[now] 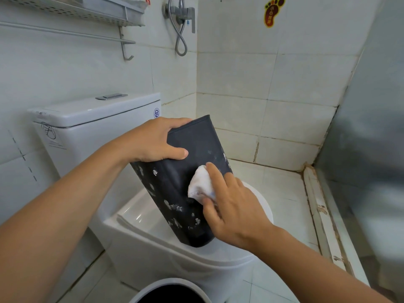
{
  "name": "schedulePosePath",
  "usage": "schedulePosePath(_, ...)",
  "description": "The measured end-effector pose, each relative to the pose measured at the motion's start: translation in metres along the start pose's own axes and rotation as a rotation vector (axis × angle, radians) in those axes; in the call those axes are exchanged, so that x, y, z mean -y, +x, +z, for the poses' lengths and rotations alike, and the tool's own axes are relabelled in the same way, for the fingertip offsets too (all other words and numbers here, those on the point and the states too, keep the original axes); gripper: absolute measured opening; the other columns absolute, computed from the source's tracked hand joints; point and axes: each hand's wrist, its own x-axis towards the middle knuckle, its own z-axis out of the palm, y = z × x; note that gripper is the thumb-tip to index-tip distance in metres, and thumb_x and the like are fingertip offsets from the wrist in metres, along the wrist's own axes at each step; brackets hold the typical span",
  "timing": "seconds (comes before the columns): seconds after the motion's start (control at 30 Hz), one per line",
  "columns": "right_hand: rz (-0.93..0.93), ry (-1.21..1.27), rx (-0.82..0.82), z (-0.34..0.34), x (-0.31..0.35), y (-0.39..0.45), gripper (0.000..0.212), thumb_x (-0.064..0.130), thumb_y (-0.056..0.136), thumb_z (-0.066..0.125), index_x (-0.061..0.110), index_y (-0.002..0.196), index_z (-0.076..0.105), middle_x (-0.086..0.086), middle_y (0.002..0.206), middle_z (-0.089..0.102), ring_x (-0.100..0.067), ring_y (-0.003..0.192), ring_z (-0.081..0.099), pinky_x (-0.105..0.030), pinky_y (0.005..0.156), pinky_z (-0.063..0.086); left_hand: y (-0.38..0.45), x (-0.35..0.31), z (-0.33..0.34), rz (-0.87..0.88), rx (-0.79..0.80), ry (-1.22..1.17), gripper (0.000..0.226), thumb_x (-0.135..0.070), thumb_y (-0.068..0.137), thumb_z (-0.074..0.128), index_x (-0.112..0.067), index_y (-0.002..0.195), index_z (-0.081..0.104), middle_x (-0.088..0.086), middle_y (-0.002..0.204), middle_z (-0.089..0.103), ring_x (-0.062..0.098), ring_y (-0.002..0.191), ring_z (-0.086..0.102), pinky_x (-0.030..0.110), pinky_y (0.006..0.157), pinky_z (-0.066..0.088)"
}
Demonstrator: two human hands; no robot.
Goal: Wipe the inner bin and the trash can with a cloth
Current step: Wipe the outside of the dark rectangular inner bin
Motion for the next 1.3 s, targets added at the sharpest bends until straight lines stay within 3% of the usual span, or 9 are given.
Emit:
schedulePosePath(0.1, 0.082, 0.149, -0.014, -0.002, -0.006, -0.002, 0.056, 0.045, 0.092, 0.064, 0.023, 0.14, 0.046, 0.003, 0.12, 0.062, -0.022, 0.102, 0.06, -0.035, 0.083, 0.051, 0.0, -0.003, 0.0, -0.001, 0.015, -0.013, 0.065, -0.02, 0.088, 0.079, -0.075, 0.106, 0.049, -0.034, 0.112, 0.071, -0.004, 0.102, 0.07, 0.034, 0.1, 0.056)
schedulePosePath(0.27, 0.404, 0.348, -0.146, -0.02, -0.025, 0.011, 0.036, 0.038, 0.083, 0.075, 0.026, 0.106, 0.049, 0.013, 0.089, 0.062, -0.015, 0.08, 0.062, -0.038, 0.07, 0.053, -0.002, -0.004, -0.001, -0.008, 0.011, -0.006, 0.068, -0.022, 0.087, 0.078, -0.082, 0.103, 0.05, -0.03, 0.116, 0.071, -0.001, 0.106, 0.07, 0.038, 0.103, 0.055)
schedulePosePath(0.4, 0.415, 0.25, -0.31, -0.026, -0.027, 0.032, 0.045, 0.042, 0.088, 0.073, 0.027, 0.118, 0.043, 0.011, 0.1, 0.058, -0.02, 0.086, 0.062, -0.042, 0.07, 0.054, -0.004, -0.007, -0.001, -0.01, 0.012, -0.003, 0.067, -0.022, 0.087, 0.078, -0.081, 0.103, 0.051, -0.028, 0.116, 0.071, 0.001, 0.105, 0.07, 0.04, 0.101, 0.056)
schedulePosePath(0.5, 0.263, 0.102, -0.252, -0.01, -0.014, 0.037, 0.062, 0.059, 0.09, 0.062, 0.016, 0.129, 0.043, -0.002, 0.113, 0.055, -0.028, 0.098, 0.055, -0.044, 0.077, 0.049, -0.002, -0.011, 0.002, -0.01, 0.002, 0.019, 0.072, -0.023, 0.086, 0.079, -0.086, 0.098, 0.047, -0.028, 0.116, 0.071, 0.0, 0.104, 0.07, 0.039, 0.1, 0.056)
schedulePosePath(0.63, 0.137, 0.077, -0.214, 0.01, -0.006, 0.029, 0.053, 0.059, 0.095, 0.039, 0.016, 0.125, 0.047, -0.002, 0.097, 0.05, -0.029, 0.086, 0.053, -0.042, 0.071, 0.047, -0.003, -0.01, 0.0, -0.016, -0.01, 0.02, 0.071, -0.022, 0.087, 0.078, -0.086, 0.095, 0.048, -0.025, 0.115, 0.072, 0.004, 0.105, 0.07, 0.038, 0.101, 0.055)
schedulePosePath(0.87, 0.282, 0.137, -0.262, 0.026, -0.013, 0.029, 0.076, 0.075, 0.084, 0.041, 0.026, 0.142, 0.038, -0.003, 0.125, 0.049, -0.027, 0.116, 0.047, -0.041, 0.095, 0.039, -0.002, -0.014, 0.003, 0.01, 0.001, 0.011, 0.065, -0.023, 0.086, 0.078, -0.08, 0.098, 0.05, -0.031, 0.118, 0.068, -0.003, 0.104, 0.068, 0.032, 0.1, 0.054)
schedulePosePath(1.0, 0.304, 0.116, -0.3, 0.035, -0.005, 0.028, 0.078, 0.064, 0.089, 0.043, 0.007, 0.143, 0.044, -0.007, 0.117, 0.057, -0.029, 0.102, 0.054, -0.043, 0.084, 0.049, 0.0, -0.015, 0.003, 0.009, 0.006, 0.031, 0.067, -0.023, 0.086, 0.078, -0.082, 0.099, 0.048, -0.033, 0.116, 0.068, -0.003, 0.102, 0.068, 0.032, 0.099, 0.055)
schedulePosePath(1.17, 0.289, 0.21, -0.308, 0.018, -0.023, 0.036, 0.044, 0.052, 0.095, 0.054, 0.02, 0.126, 0.047, -0.002, 0.104, 0.054, -0.026, 0.095, 0.051, -0.039, 0.076, 0.045, -0.001, -0.012, 0.001, 0.011, 0.022, 0.007, 0.066, -0.021, 0.086, 0.078, -0.076, 0.109, 0.051, -0.032, 0.114, 0.07, -0.004, 0.101, 0.07, 0.033, 0.099, 0.056)
schedulePosePath(1.3, 0.293, 0.045, -0.308, 0.009, -0.03, 0.04, 0.059, 0.065, 0.094, 0.042, 0.025, 0.138, 0.044, -0.004, 0.097, 0.047, -0.028, 0.086, 0.048, -0.042, 0.075, 0.047, -0.002, -0.015, 0.003, 0.038, 0.022, -0.001, 0.074, -0.019, 0.086, 0.078, -0.086, 0.098, 0.048, -0.028, 0.12, 0.07, 0.0, 0.107, 0.07, 0.037, 0.102, 0.055)
